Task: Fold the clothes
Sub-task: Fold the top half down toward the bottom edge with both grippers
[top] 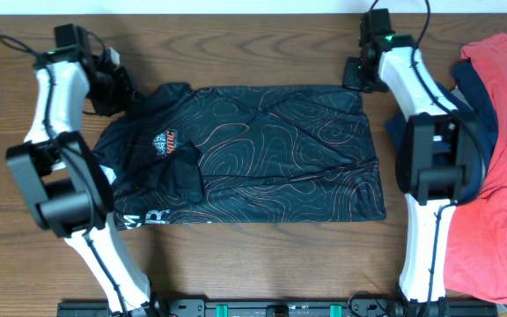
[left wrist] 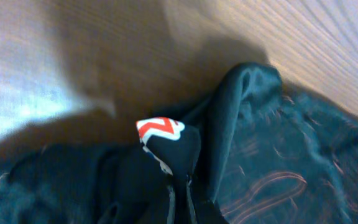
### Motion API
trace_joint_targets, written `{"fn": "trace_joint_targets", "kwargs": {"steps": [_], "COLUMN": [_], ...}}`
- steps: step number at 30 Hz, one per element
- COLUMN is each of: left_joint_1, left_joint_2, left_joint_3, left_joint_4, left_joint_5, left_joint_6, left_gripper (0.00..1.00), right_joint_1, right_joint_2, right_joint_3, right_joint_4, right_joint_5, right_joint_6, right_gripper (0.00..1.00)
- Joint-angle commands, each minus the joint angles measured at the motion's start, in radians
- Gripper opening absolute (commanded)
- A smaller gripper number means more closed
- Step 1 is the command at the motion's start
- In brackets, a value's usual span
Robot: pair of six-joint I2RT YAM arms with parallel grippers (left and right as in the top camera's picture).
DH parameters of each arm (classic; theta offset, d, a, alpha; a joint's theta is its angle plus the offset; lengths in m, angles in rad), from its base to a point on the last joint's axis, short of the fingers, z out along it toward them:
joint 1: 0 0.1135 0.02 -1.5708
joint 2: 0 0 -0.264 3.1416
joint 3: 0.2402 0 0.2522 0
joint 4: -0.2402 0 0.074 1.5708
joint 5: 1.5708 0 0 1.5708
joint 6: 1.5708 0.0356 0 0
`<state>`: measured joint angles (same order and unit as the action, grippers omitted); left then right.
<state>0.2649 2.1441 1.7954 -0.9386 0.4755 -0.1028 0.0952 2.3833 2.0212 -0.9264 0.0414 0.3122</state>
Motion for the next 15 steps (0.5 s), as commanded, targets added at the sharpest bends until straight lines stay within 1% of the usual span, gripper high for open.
{"fn": "trace_joint_targets", "kwargs": {"steps": [1,7,10,13,15], "left_joint_1": [0.018,0.018,0.021,0.024,0.034], "left_joint_2": [-0.103,-0.152,-0.156,-0.158,-0.166], "left_joint_3": [0.008,0.008,0.006,-0.006,-0.016], "left_joint_4": [-0.093,-0.346,-0.451,-0.515,-0.526], "left_joint_5": [0.101,0.099,0.02,-0.066,-0.069], "left_joint_6": [0.083,0.185,0.204,0.201,0.196], "left_gripper": [0.06,0.06,0.06,0.06,0.06], "right_joint_1": [-0.021,-0.035,-0.044,-0.054,-0.061], "right_joint_2": [-0.141,-0.187,-0.19,-0.19,-0.196], "right_joint_3": [0.008,0.008,0.008,0.007,0.007], "right_joint_4": [-0.114,-0.356,-0.472,-0.57,-0.613], "right_joint_5": [0.031,0.061,0.068,0.067,0.066], "right_joint_6": [0.005,0.005,0.005,0.005,-0.004], "right_gripper": [0.01,0.01,0.01,0.01,0.01]}}
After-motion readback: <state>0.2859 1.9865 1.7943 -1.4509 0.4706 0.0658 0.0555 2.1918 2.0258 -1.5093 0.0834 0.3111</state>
